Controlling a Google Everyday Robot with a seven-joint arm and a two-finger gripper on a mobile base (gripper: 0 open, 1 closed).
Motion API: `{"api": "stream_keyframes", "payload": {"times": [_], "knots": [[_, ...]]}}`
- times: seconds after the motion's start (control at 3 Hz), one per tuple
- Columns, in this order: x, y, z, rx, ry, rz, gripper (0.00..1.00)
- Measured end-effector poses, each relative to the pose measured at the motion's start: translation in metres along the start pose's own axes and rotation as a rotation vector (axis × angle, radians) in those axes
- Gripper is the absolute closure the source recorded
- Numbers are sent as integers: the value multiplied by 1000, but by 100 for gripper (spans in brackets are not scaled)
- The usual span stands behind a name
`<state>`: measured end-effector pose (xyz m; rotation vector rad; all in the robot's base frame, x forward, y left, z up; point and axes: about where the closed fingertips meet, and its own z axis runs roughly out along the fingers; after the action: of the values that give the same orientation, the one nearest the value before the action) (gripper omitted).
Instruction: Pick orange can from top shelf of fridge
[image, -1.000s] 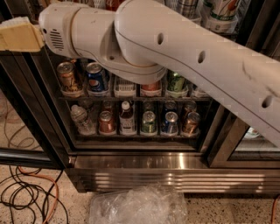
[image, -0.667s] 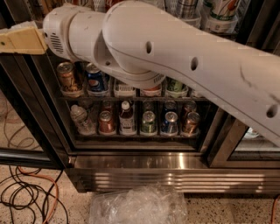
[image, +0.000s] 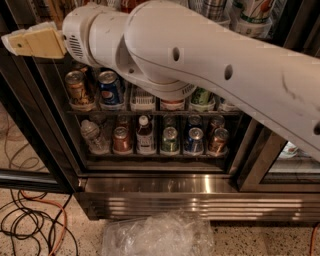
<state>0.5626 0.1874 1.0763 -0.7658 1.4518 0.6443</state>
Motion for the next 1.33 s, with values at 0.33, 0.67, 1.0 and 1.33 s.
{"api": "stream_keyframes", "payload": {"times": [0.33,0.67,1.0,1.33], "knots": [[-9,9,1,-1,-20,31,0],[-12,27,4,51,-32,43,0],[-20,12,2,123,-62,37,18],[-20,13,2,123,-62,37,16]]}}
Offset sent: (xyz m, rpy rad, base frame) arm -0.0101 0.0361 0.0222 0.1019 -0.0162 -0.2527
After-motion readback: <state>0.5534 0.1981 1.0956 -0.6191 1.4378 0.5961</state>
